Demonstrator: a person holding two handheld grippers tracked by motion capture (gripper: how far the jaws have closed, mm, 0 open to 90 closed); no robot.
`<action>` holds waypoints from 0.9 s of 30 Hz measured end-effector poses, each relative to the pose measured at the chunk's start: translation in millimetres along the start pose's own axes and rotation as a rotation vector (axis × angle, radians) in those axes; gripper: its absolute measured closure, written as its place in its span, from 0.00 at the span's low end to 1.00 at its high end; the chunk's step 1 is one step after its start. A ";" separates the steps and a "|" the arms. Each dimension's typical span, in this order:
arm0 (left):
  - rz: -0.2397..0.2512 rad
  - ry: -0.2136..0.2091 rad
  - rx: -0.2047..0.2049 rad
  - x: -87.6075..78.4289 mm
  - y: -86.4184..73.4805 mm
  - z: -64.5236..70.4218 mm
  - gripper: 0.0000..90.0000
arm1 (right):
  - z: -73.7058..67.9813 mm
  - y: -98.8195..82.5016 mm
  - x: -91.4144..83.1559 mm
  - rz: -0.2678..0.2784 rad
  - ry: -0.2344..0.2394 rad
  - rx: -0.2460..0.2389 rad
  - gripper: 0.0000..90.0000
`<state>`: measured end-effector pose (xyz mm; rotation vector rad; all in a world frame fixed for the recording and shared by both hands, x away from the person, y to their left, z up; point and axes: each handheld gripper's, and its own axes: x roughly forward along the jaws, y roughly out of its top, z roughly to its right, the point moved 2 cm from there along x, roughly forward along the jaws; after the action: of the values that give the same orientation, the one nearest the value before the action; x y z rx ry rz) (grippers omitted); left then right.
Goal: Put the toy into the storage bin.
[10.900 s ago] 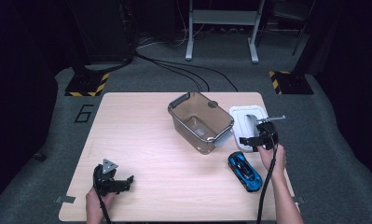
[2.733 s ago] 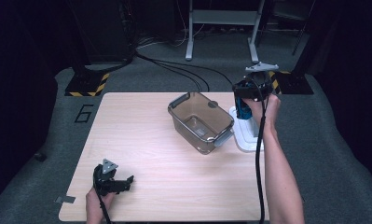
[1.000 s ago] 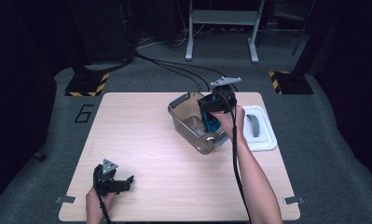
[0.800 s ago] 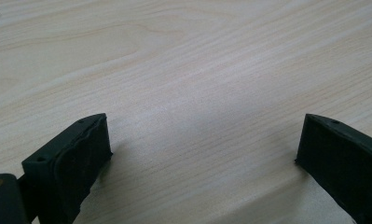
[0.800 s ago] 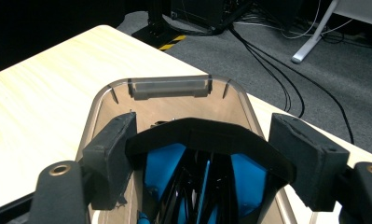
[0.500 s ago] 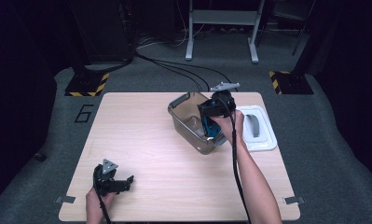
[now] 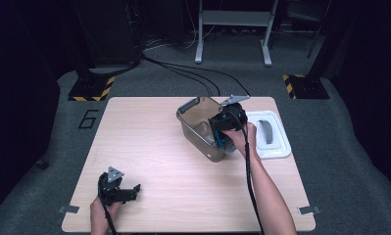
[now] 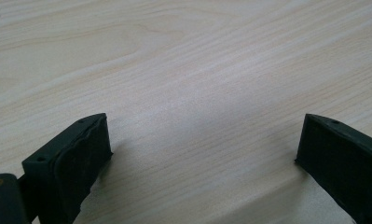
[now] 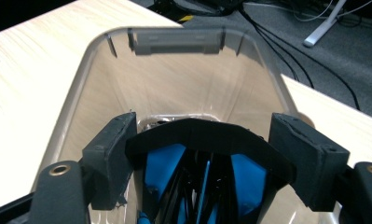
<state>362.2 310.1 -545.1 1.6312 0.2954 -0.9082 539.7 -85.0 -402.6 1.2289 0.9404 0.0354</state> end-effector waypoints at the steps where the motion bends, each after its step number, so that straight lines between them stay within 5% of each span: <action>1: 0.000 0.002 -0.002 0.0 -0.1 0.2 0.03 | 0.5 -1.7 0.5 -0.002 0.003 -0.001 0.27; 27: -0.001 0.000 0.003 -0.1 0.0 -0.1 0.03 | -0.6 -24.9 1.3 -0.051 0.076 -0.062 0.27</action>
<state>362.2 310.2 -545.1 1.6335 0.2949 -0.9097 529.0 -93.4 -423.4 1.1523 1.0293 0.0704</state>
